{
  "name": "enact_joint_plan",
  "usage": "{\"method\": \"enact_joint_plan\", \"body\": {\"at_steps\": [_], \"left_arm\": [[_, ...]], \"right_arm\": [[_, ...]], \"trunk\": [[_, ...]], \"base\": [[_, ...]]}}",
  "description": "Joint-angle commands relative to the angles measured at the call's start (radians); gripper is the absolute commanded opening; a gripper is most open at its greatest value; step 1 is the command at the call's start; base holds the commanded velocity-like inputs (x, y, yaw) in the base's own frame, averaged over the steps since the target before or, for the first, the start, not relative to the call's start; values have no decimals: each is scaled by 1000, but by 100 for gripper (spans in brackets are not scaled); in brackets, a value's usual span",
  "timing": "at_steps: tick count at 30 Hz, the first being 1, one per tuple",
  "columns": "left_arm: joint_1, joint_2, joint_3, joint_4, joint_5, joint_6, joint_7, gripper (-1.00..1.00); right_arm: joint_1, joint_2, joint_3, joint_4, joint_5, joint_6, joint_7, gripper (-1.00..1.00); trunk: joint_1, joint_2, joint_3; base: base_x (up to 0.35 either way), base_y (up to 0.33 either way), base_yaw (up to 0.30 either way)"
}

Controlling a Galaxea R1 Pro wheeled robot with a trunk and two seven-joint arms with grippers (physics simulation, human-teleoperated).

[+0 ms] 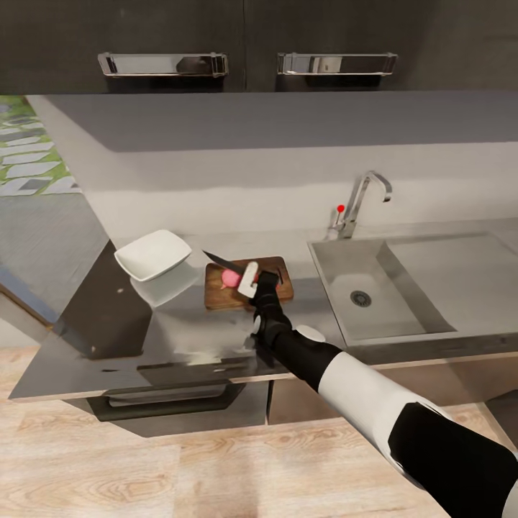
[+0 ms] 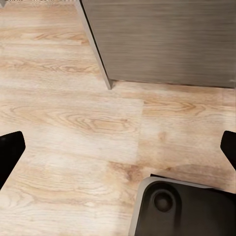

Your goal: In the kitchen, take the Vidalia onion out of the sink, dice it on the chopping board with the paring knife, put the diced onion into the bowl on the countertop, then place both the paring knife and the chopping board into the sink.

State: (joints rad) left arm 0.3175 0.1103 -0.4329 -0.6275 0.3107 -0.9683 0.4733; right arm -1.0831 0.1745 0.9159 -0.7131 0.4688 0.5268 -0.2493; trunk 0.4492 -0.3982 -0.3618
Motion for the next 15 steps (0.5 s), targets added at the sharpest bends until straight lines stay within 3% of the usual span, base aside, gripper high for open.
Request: {"method": "enact_joint_plan", "body": {"at_steps": [1, 6, 15], "left_arm": [[0, 2, -7, -3, 2, -1, 10, 100], [0, 2, -7, -3, 2, -1, 10, 100], [0, 2, -7, -1, 2, -1, 10, 100]], "right_arm": [[-1, 0, 5, 7, 5, 9, -2, -100], [-1, 0, 5, 28, 5, 9, -1, -100], [-1, 0, 5, 66, 5, 10, 2, -100]], "trunk": [[1, -2, -2], [1, -2, -2], [1, -2, -2]], "base": [[114, 0, 0], [126, 0, 0], [7, 0, 0]]}}
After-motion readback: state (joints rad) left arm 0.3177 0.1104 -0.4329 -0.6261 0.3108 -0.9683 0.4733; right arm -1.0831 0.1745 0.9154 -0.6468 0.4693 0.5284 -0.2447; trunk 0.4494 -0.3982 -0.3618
